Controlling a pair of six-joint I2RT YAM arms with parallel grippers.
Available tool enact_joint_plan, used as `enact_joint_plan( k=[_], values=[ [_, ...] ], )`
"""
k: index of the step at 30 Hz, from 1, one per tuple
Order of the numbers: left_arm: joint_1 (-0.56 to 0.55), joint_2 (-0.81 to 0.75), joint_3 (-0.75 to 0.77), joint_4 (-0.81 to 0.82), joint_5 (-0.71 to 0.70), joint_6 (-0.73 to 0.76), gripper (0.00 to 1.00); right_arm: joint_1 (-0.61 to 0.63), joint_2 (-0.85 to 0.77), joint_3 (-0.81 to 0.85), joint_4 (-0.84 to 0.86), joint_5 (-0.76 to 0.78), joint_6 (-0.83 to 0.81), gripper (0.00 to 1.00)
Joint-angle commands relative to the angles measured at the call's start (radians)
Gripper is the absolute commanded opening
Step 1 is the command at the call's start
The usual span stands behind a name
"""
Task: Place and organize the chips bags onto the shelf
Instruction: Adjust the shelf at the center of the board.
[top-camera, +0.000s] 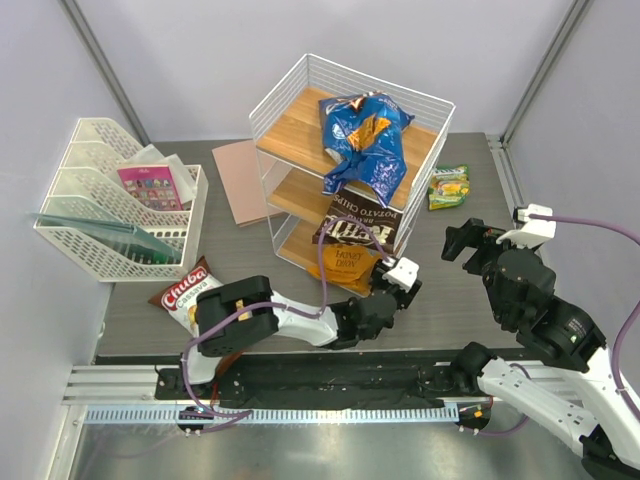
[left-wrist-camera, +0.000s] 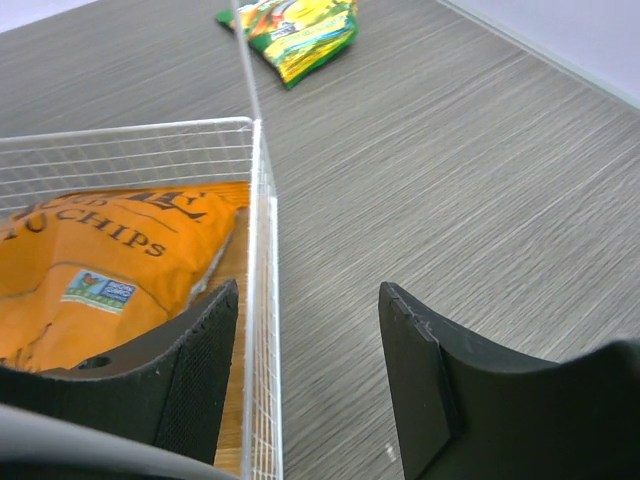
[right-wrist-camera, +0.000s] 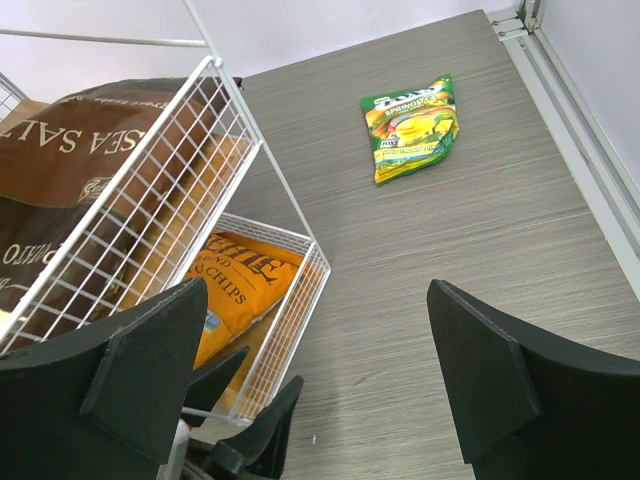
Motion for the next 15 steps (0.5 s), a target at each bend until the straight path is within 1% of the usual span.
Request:
enact_joint_plan(
  k=[1,6,11,12,14,15],
  values=[
    [0.074,0.037,0.071,-0.019,0.013,-0.088,0.59,0.004,-0.010,0.029,0.009,-0.001,-0.025,0.97],
    [0.144,0.073,0.157,-0.082,0.081,-0.118,0.59,0.004,-0.008,0.028,0.000,-0.008,-0.016,0.97],
    [0.204,0.145,0.275,-0.174,0.148,-0.146,0.60,0.004,-0.006,0.037,-0.017,-0.013,-0.008,0.97],
    [0.214,0.154,0.289,-0.186,0.180,-0.155,0.61,0.004,-0.006,0.038,-0.024,-0.013,-0.005,0.97],
    [0.220,0.166,0.317,-0.211,0.196,-0.152,0.63,0.004,-0.010,0.046,-0.035,-0.012,-0.004,0.97],
    [0.218,0.157,0.312,-0.213,0.211,-0.155,0.66,0.004,-0.010,0.048,-0.044,-0.010,-0.001,0.97]
  ],
)
